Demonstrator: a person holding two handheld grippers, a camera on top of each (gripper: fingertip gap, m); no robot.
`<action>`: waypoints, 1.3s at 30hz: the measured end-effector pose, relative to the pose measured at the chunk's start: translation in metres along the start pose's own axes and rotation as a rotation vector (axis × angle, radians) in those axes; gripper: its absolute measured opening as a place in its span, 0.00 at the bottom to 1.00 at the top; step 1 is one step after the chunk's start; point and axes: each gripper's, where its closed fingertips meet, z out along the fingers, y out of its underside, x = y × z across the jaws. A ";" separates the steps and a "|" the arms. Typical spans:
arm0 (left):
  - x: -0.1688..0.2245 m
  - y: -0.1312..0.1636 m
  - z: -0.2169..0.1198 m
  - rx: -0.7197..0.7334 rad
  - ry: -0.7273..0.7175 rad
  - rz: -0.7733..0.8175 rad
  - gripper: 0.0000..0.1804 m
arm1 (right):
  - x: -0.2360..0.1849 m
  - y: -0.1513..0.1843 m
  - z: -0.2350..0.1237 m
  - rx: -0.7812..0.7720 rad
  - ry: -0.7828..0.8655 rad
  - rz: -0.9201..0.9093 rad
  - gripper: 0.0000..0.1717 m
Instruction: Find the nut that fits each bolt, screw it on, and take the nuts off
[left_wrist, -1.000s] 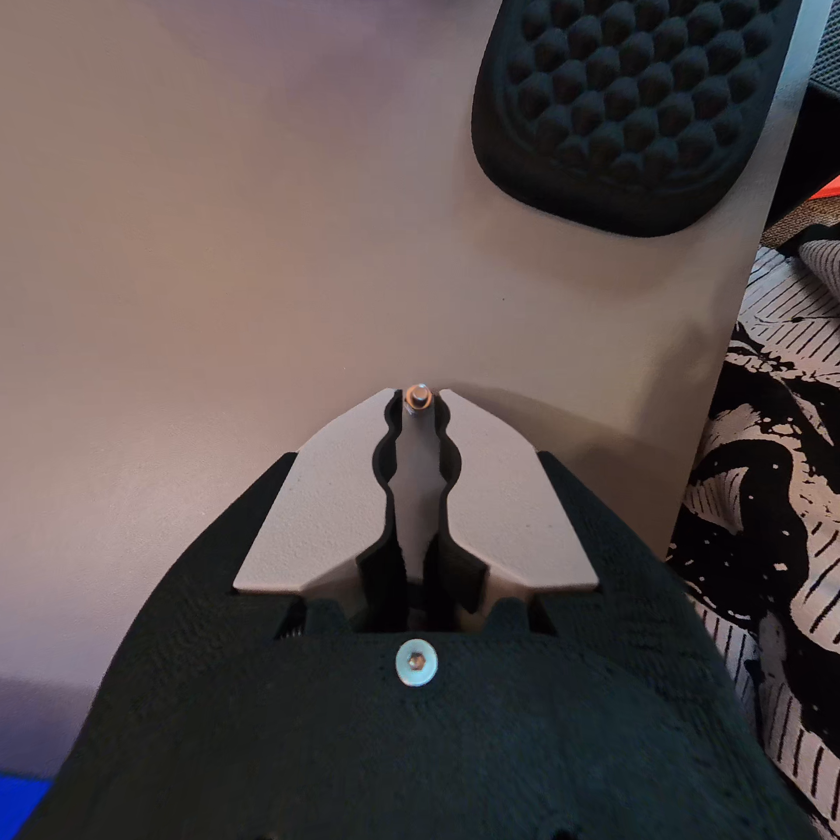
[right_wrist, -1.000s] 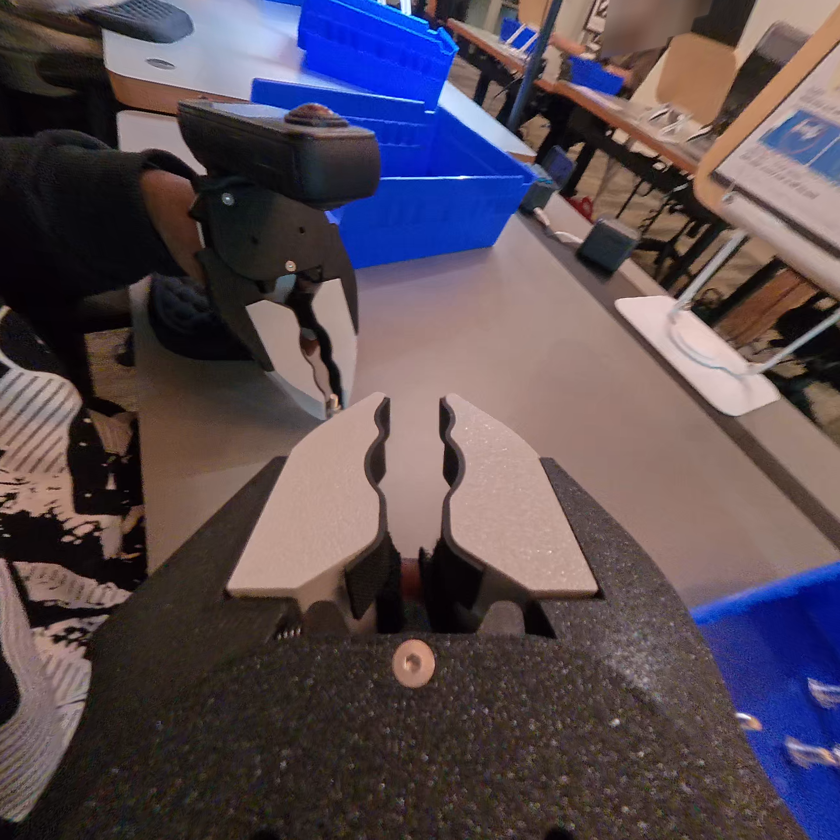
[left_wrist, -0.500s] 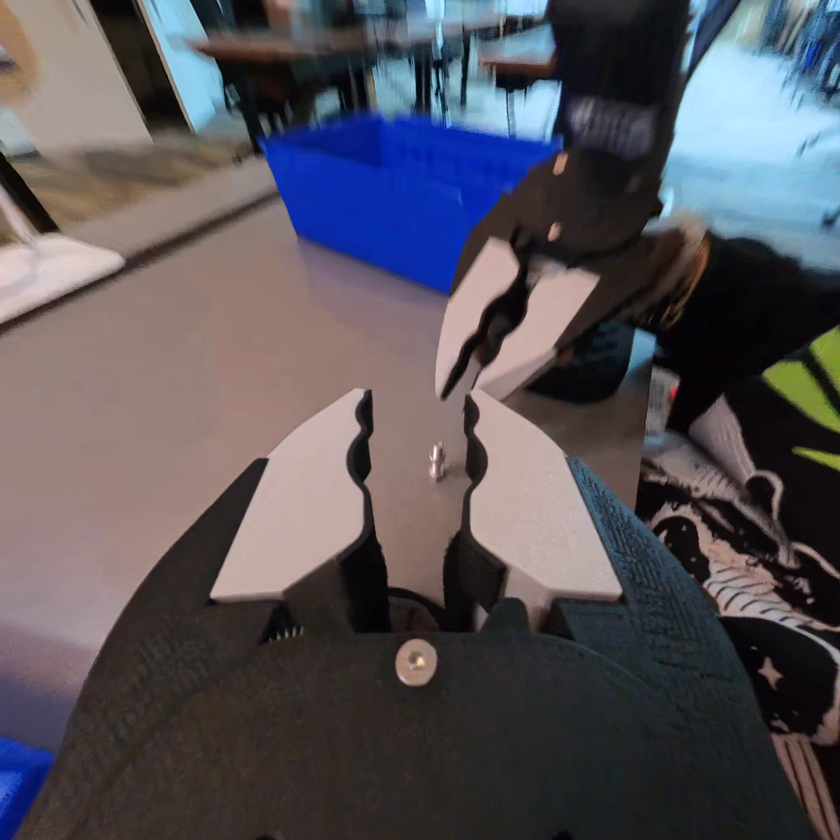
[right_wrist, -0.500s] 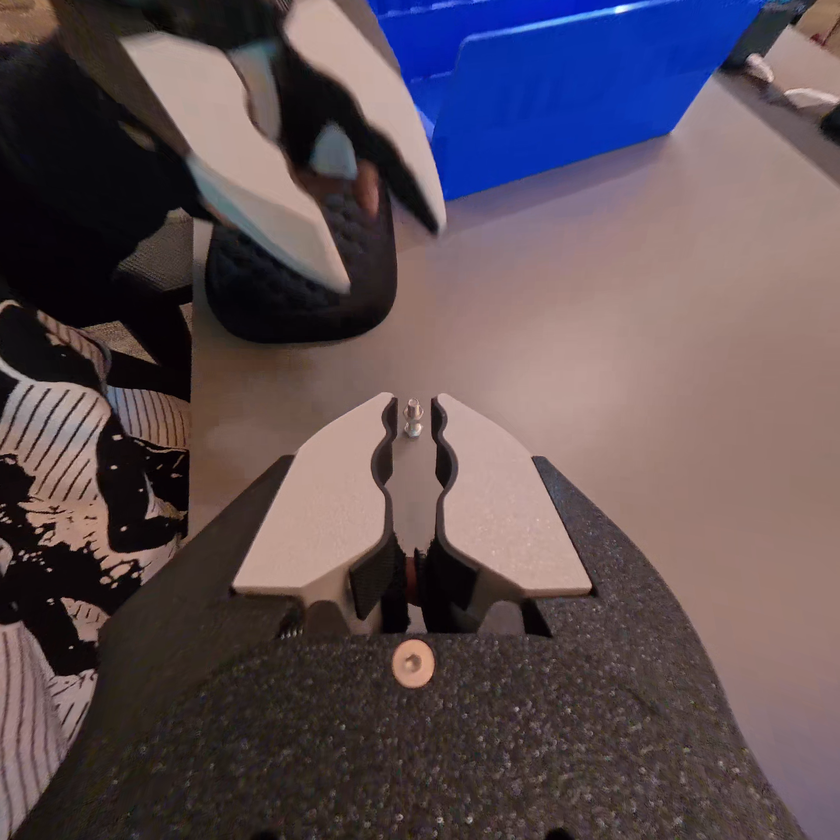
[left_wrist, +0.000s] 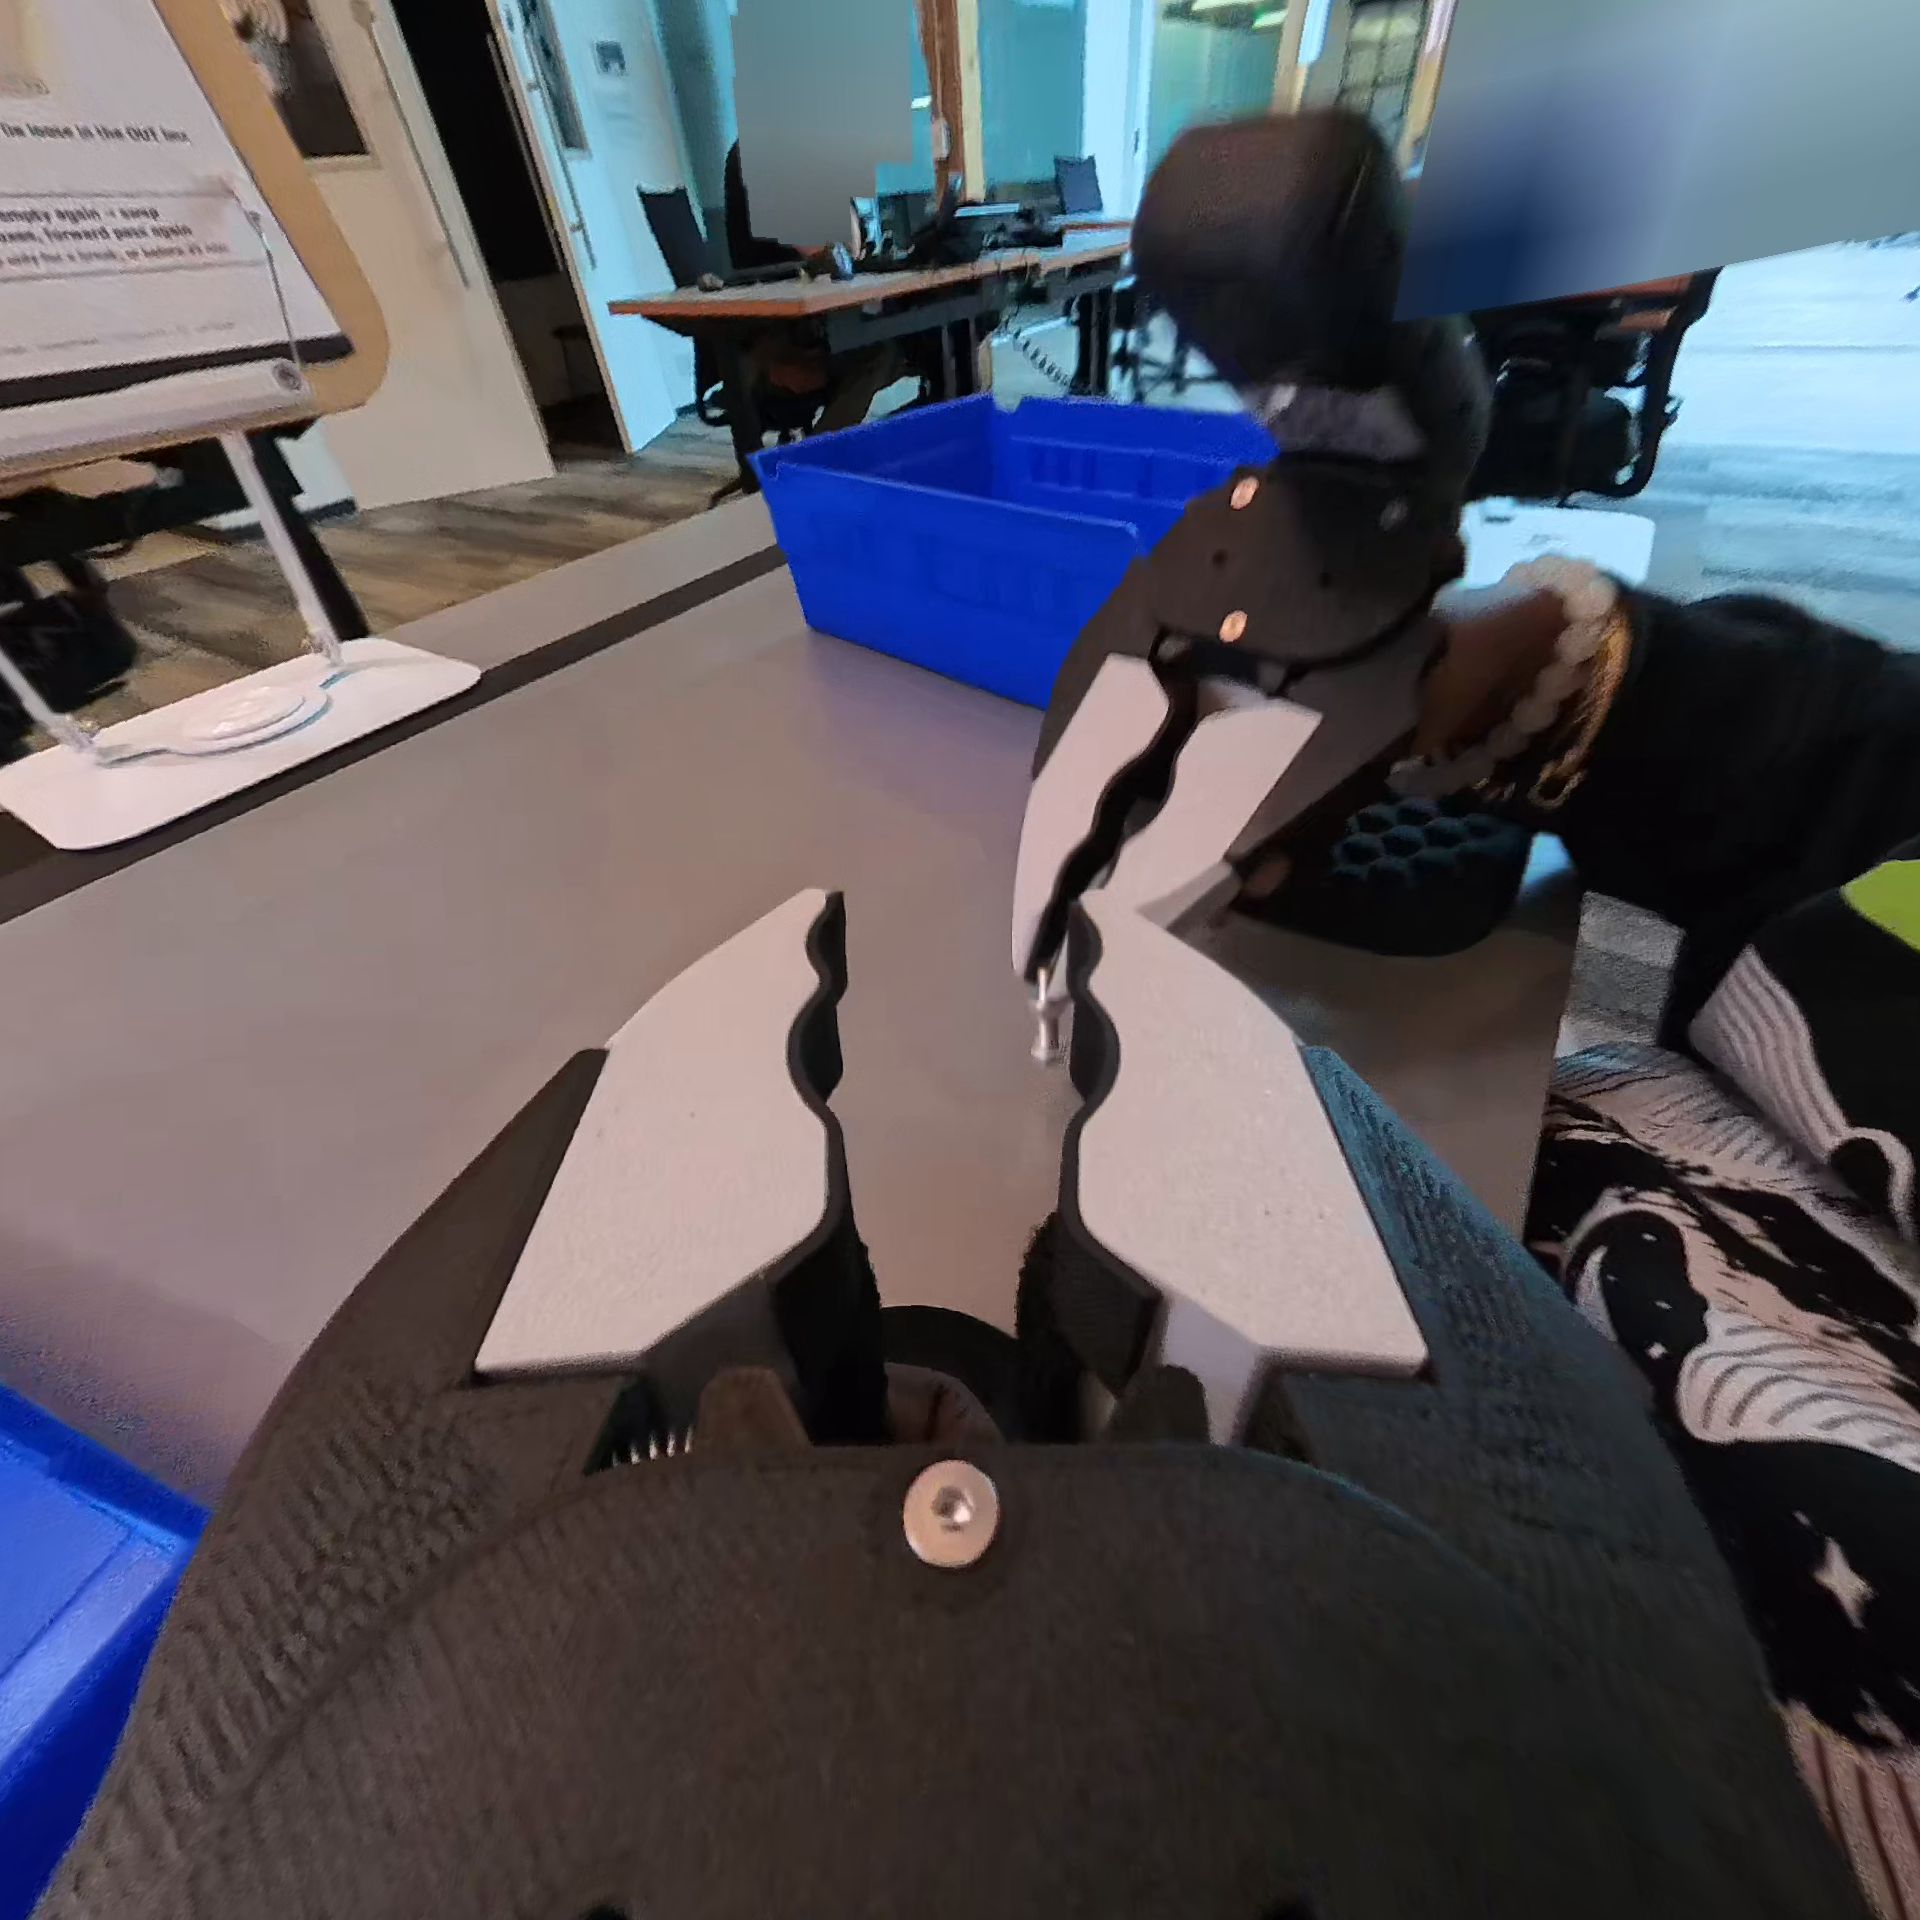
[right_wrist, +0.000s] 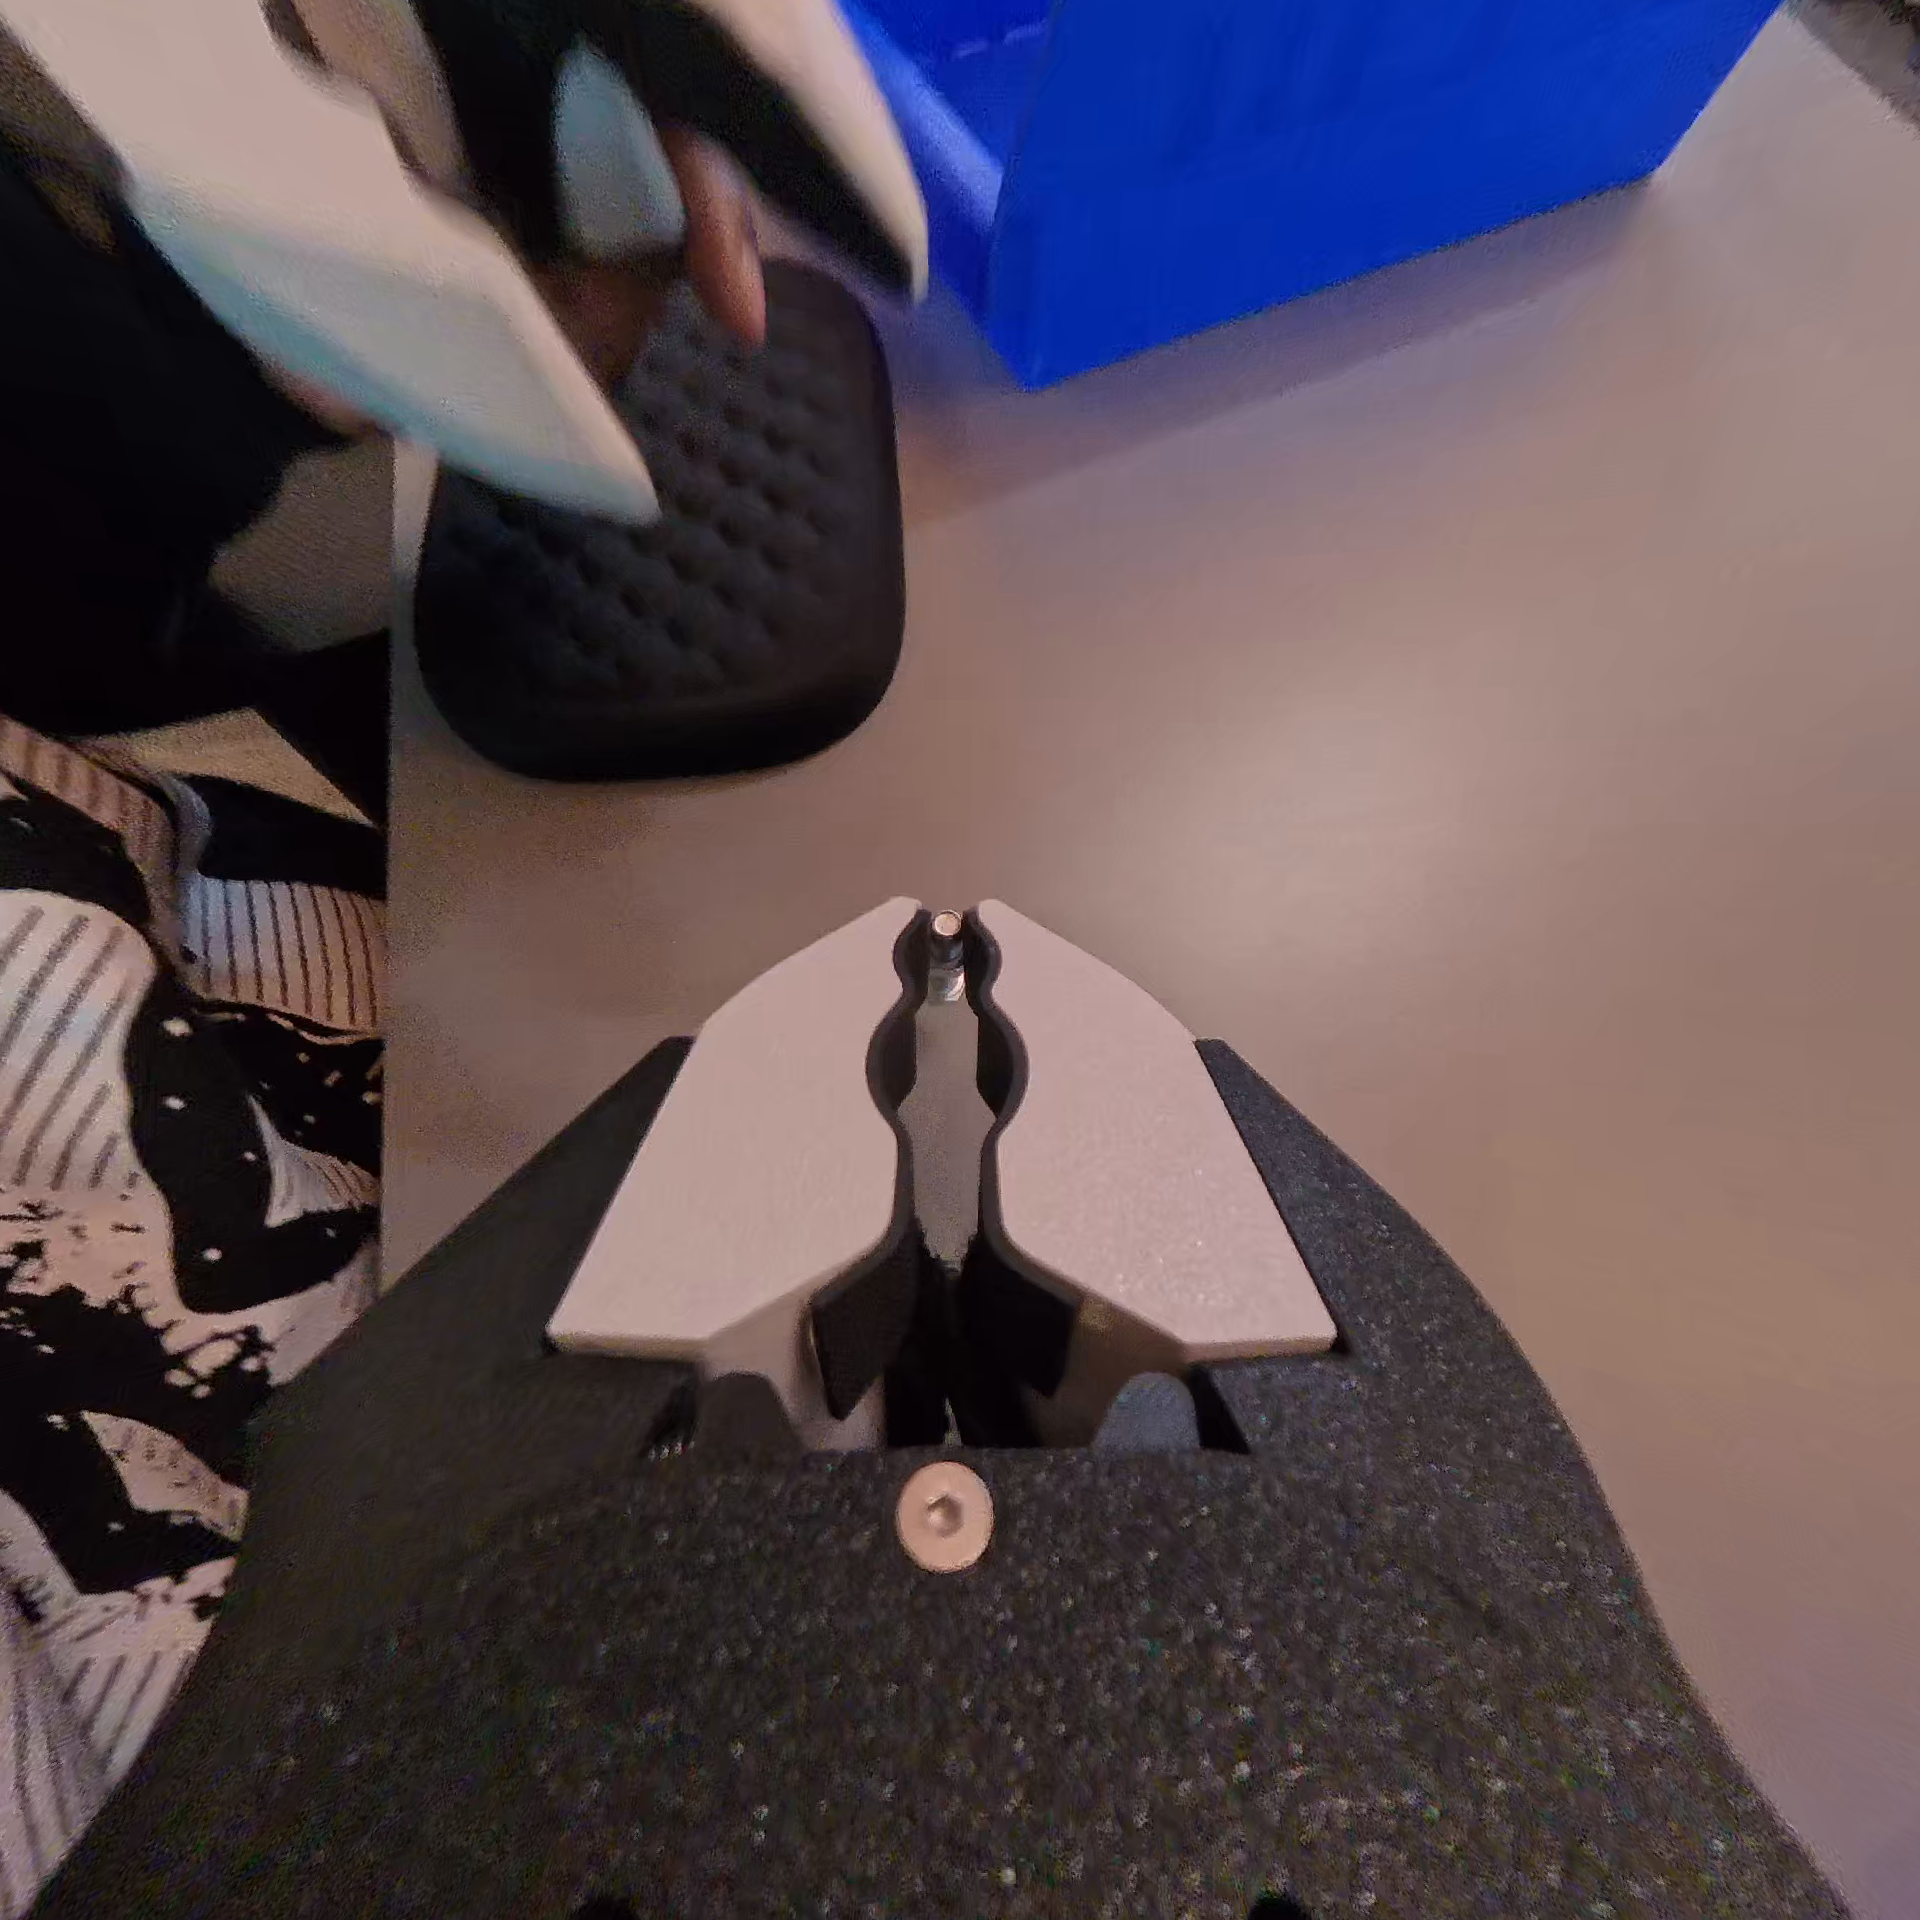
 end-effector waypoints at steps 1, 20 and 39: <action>0.001 0.004 0.005 -0.017 -0.021 0.008 0.23 | 0.001 -0.007 -0.005 0.024 0.006 0.015 0.03; 0.018 -0.003 0.037 0.000 -0.122 0.073 0.10 | -0.012 -0.080 -0.055 0.270 0.006 0.093 0.03; 0.037 -0.024 0.030 0.161 0.062 -0.083 0.05 | -0.022 -0.098 -0.056 0.489 0.013 0.044 0.29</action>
